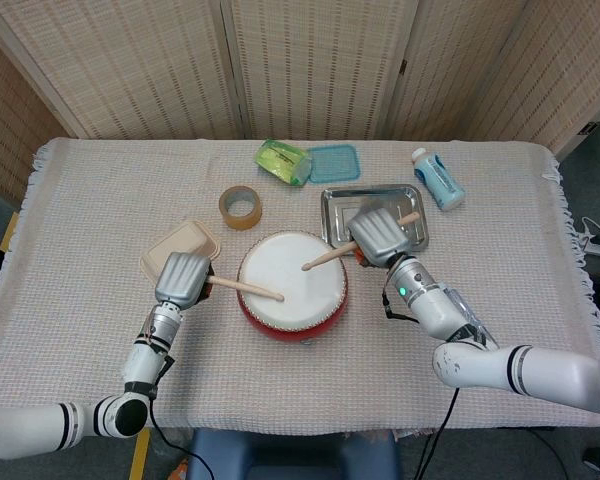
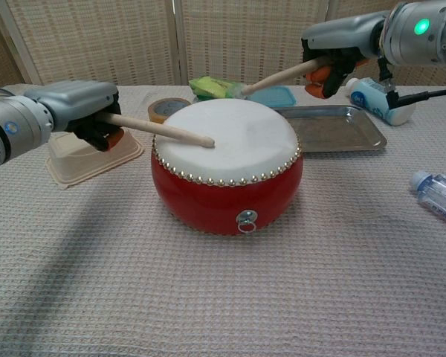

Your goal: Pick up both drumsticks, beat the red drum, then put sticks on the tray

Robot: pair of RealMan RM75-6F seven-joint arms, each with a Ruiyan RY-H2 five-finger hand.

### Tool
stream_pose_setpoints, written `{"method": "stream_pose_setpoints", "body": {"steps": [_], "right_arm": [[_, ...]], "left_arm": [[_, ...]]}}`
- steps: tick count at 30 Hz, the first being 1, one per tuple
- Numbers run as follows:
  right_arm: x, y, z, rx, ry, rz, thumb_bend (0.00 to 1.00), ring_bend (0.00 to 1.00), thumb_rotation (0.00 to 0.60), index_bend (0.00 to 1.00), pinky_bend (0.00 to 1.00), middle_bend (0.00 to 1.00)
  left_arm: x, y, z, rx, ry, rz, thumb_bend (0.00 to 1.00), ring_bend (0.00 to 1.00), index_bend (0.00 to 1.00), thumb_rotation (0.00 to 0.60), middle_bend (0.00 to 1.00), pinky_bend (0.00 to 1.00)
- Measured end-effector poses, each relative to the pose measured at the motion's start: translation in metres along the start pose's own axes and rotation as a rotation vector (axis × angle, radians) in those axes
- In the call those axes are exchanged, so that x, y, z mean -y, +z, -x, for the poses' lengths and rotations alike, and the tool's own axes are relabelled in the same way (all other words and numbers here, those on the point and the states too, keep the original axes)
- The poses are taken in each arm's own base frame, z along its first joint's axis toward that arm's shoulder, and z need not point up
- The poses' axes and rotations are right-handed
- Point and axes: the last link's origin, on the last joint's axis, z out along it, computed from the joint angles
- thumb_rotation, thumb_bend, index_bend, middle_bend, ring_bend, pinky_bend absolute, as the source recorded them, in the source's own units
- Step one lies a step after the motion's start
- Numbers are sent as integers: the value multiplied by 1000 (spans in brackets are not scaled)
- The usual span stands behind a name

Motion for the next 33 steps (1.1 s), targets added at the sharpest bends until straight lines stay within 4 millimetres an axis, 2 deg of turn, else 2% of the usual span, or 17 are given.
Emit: {"method": "stream_pose_setpoints", "body": {"steps": [8, 11, 17, 20, 24, 29, 31, 33], "right_arm": [[1, 19, 33, 89, -106, 37, 491, 1000, 600, 1000, 1000, 1000], [6, 20, 31, 80, -96, 35, 492, 1000, 600, 1000, 1000, 1000], [14, 6, 4, -12, -33, -24, 491, 1000, 600, 1000, 1000, 1000], [12, 0, -3, -30, -12, -38, 492, 1000, 600, 1000, 1000, 1000], [8, 5, 9, 9, -55, -19, 491, 1000, 600, 1000, 1000, 1000], [9, 18, 36, 67, -145, 2, 491, 1000, 600, 1000, 1000, 1000], [12, 19, 37, 65, -144, 1, 491, 1000, 600, 1000, 1000, 1000], [15, 18, 30, 39, -122, -5, 491, 1000, 600, 1000, 1000, 1000]], "left_arm": [[6, -10, -34, -94, -55, 16, 719, 1000, 1000, 600, 1000, 1000], [5, -10, -30, -82, -55, 20, 720, 1000, 1000, 600, 1000, 1000], [3, -1, -6, -23, -7, 4, 720, 1000, 1000, 600, 1000, 1000], [5, 5, 4, 5, 33, -18, 720, 1000, 1000, 600, 1000, 1000], [5, 2, -4, -24, 15, -15, 719, 1000, 1000, 600, 1000, 1000], [6, -8, -27, -92, -26, 11, 719, 1000, 1000, 600, 1000, 1000], [6, -10, -30, -101, -29, 14, 719, 1000, 1000, 600, 1000, 1000], [5, -9, -26, -86, -26, 15, 718, 1000, 1000, 600, 1000, 1000]]}}
